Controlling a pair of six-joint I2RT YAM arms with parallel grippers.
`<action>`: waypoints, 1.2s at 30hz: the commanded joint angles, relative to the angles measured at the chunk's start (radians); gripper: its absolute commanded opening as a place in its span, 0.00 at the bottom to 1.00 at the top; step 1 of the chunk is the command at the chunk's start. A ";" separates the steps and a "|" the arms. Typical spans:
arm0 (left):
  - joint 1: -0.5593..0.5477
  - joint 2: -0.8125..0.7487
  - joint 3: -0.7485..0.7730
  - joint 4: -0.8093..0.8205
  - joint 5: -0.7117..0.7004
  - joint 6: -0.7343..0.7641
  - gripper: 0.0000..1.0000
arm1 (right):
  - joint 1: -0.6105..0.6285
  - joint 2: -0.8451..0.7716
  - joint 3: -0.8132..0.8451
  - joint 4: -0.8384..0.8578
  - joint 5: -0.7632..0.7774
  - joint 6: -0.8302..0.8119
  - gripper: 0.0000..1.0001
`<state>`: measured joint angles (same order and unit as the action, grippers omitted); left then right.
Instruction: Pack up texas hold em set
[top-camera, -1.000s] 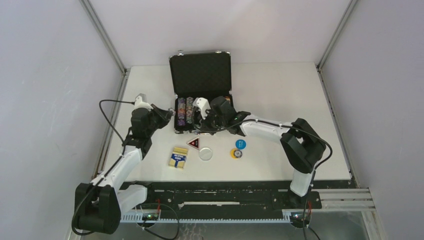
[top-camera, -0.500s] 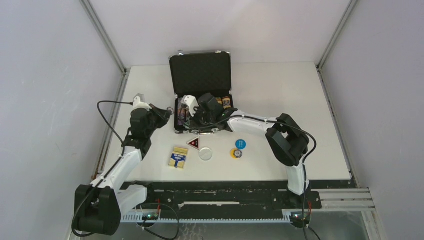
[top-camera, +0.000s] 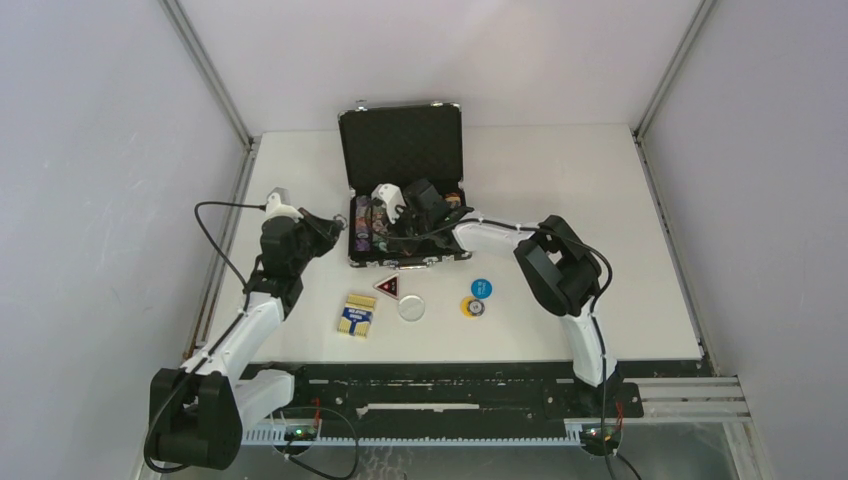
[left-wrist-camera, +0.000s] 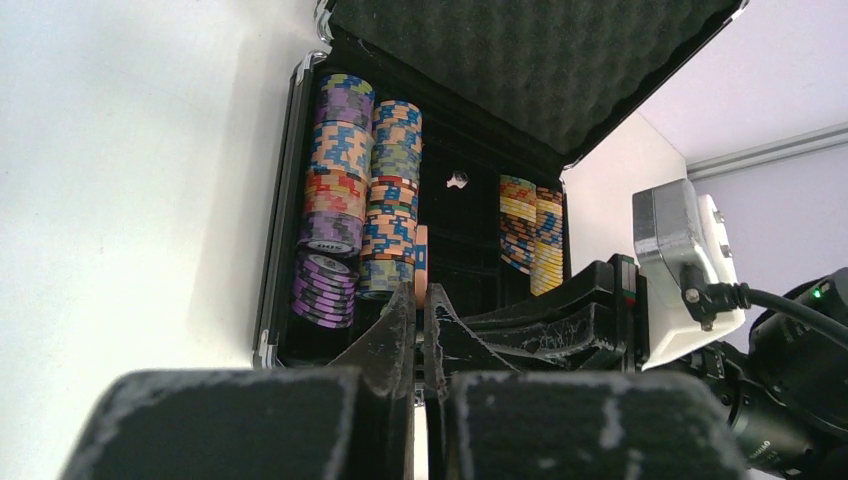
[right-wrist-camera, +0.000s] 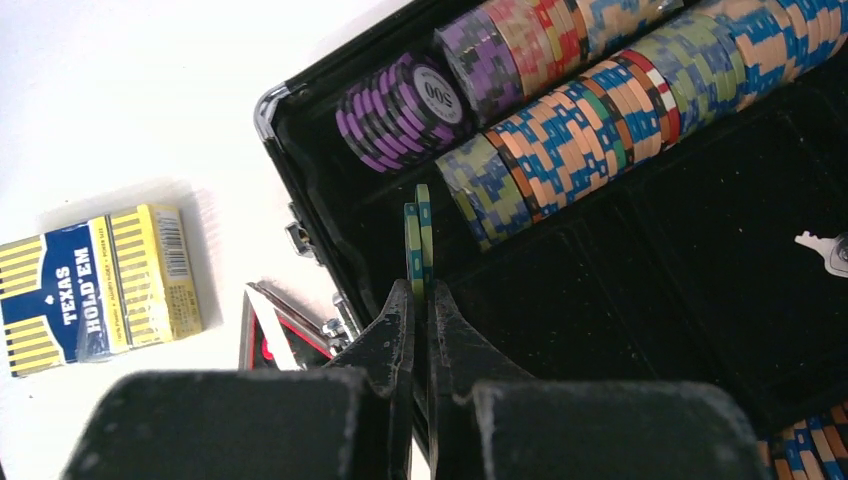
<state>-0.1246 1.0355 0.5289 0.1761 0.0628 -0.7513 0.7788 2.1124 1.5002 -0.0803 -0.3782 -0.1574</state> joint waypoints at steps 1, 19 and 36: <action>0.010 -0.001 0.002 0.029 -0.010 0.017 0.00 | -0.011 0.007 0.061 0.021 -0.040 -0.004 0.00; 0.019 0.015 0.005 0.022 -0.014 0.026 0.00 | -0.009 0.091 0.208 -0.168 -0.022 -0.106 0.00; 0.027 0.006 0.002 0.022 -0.006 0.026 0.00 | 0.005 0.127 0.279 -0.225 0.074 -0.110 0.27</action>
<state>-0.1081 1.0542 0.5289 0.1699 0.0559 -0.7418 0.7826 2.2490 1.7439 -0.3260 -0.3378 -0.2558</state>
